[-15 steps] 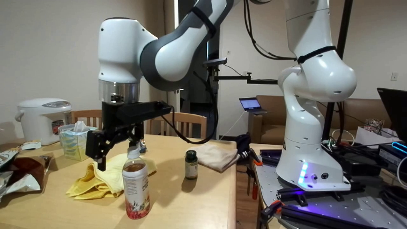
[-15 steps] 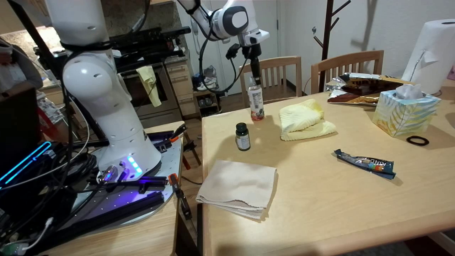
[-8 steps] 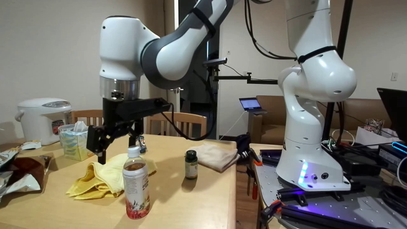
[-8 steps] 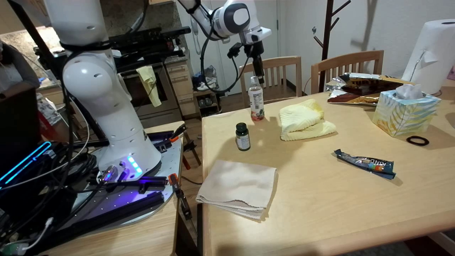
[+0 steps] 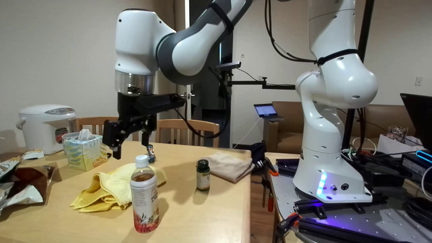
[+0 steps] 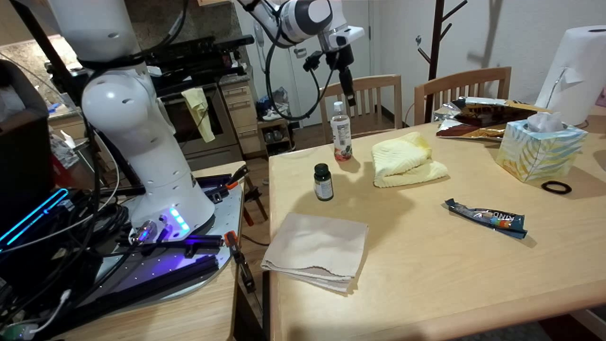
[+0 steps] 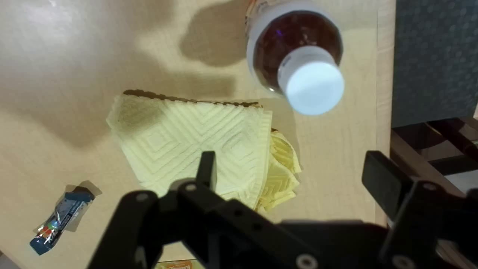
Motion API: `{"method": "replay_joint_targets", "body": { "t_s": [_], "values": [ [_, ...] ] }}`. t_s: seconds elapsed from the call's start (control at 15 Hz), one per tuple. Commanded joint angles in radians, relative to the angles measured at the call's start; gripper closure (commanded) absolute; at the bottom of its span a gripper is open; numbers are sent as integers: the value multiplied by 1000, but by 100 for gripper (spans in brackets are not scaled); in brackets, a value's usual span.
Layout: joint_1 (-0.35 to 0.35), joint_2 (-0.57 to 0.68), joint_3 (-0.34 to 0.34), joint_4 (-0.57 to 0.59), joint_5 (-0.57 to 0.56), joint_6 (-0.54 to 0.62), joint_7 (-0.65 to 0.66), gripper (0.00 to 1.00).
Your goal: Move the smaller bottle to the left and shift the bigger bottle to the right near the smaller one
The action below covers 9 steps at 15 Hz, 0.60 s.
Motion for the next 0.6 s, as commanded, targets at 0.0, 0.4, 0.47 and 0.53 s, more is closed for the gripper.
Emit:
{"method": "replay_joint_targets", "body": {
  "t_s": [0.0, 0.4, 0.47, 0.53],
  "values": [
    [-38, -52, 26, -50, 40, -30, -105, 0],
    [-55, -87, 50, -54, 135, -88, -277, 0],
    [-56, -91, 55, -51, 158, -101, -311, 0],
    [-57, -96, 58, -47, 171, -114, -332, 0]
  ]
}}
